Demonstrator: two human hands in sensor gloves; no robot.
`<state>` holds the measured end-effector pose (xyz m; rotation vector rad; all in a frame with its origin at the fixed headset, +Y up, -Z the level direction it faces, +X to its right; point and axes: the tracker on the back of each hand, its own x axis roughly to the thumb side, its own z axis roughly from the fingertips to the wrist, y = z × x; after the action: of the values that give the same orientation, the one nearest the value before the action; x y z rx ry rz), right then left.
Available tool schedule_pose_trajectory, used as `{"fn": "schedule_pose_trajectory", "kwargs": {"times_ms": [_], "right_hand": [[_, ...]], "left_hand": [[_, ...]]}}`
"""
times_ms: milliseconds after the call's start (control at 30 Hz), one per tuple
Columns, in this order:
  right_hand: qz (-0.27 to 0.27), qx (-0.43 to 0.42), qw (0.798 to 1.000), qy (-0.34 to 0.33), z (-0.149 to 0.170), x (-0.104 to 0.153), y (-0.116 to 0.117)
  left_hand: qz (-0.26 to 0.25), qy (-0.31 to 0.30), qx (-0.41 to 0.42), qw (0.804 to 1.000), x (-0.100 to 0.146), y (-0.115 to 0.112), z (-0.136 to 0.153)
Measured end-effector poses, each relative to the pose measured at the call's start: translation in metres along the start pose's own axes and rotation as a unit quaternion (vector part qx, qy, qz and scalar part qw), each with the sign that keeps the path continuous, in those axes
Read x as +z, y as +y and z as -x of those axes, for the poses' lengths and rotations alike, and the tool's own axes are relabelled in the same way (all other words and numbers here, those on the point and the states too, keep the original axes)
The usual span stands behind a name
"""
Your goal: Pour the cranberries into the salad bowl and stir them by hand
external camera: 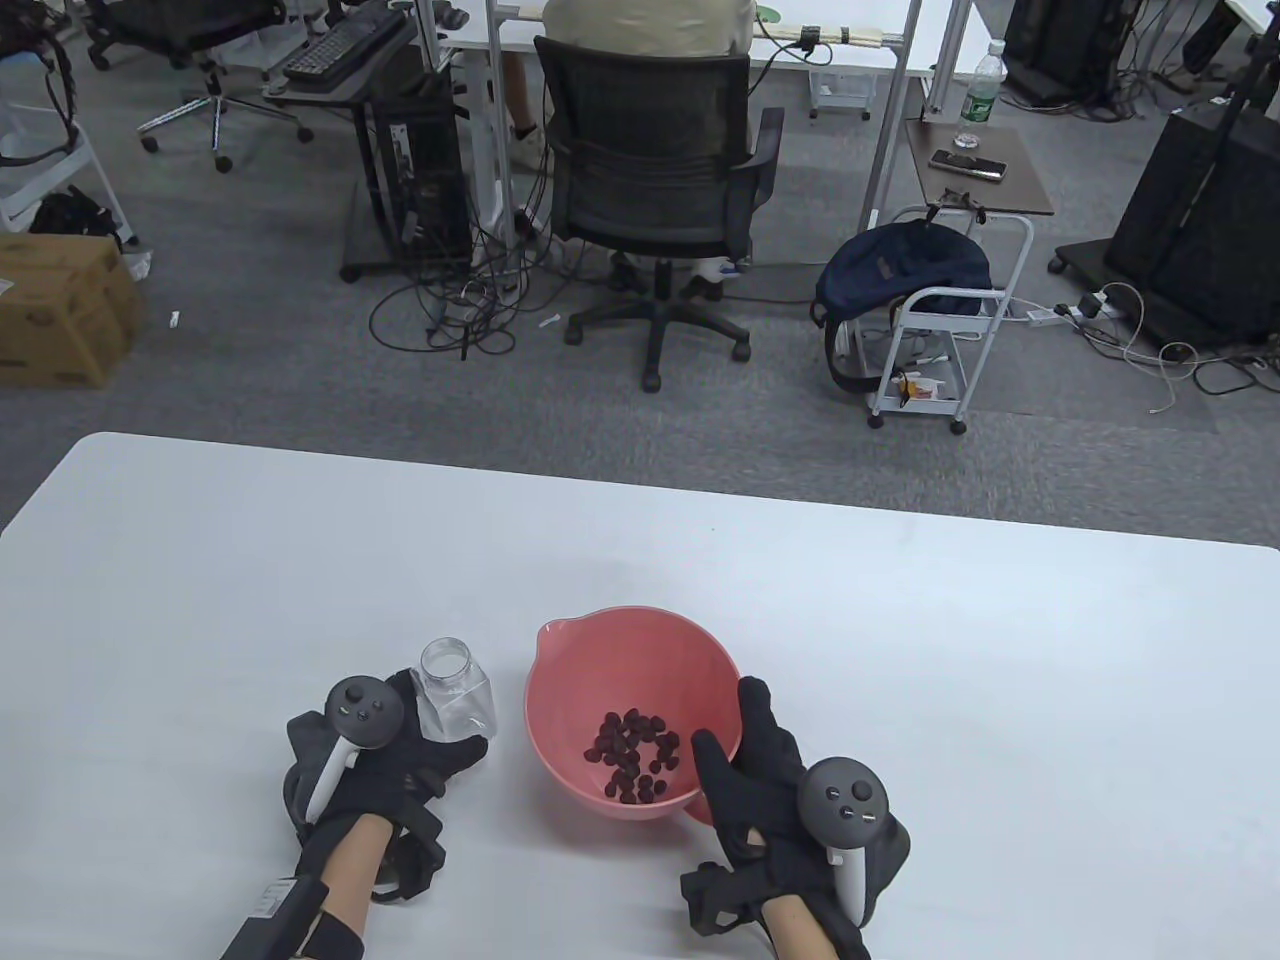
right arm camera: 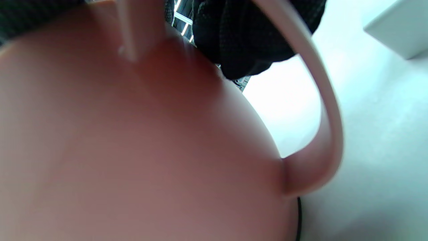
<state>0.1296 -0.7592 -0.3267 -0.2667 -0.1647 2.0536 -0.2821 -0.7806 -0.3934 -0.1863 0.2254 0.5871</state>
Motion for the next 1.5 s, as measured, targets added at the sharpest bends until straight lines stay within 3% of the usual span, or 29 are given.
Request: {"fn": "schedule_pose_trajectory", "kwargs": {"times_ms": [133, 433, 600, 733, 900, 1133, 1333, 1500], "right_hand": [[-0.002, -0.004, 1.0, 0.004, 0.0, 0.0, 0.0], [-0.003, -0.006, 1.0, 0.006, 0.0, -0.002, 0.0], [0.001, -0.008, 1.0, 0.005, 0.0, -0.003, 0.0], [0.004, -0.01, 1.0, 0.002, 0.0, -0.004, 0.0], [0.003, -0.013, 1.0, 0.003, 0.0, -0.005, 0.0], [0.002, -0.016, 1.0, 0.004, 0.0, -0.005, 0.0], [0.002, -0.019, 1.0, 0.005, 0.0, -0.005, 0.0], [0.002, -0.019, 1.0, 0.005, 0.0, -0.005, 0.0]], "left_hand": [[-0.007, -0.026, 0.048, 0.998, 0.013, 0.021, -0.007], [-0.073, -0.116, 0.103, 0.985, 0.057, 0.063, -0.048], [-0.023, -0.188, 0.118, 0.975, 0.076, 0.07, -0.094], [0.047, -0.234, 0.113, 0.964, 0.083, 0.06, -0.133], [0.062, -0.246, 0.074, 0.965, 0.084, 0.038, -0.167], [0.144, -0.259, 0.036, 0.955, 0.062, -0.003, -0.204], [0.189, -0.23, -0.012, 0.955, 0.037, -0.033, -0.211], [0.197, -0.221, -0.038, 0.955, 0.024, -0.05, -0.205]]}}
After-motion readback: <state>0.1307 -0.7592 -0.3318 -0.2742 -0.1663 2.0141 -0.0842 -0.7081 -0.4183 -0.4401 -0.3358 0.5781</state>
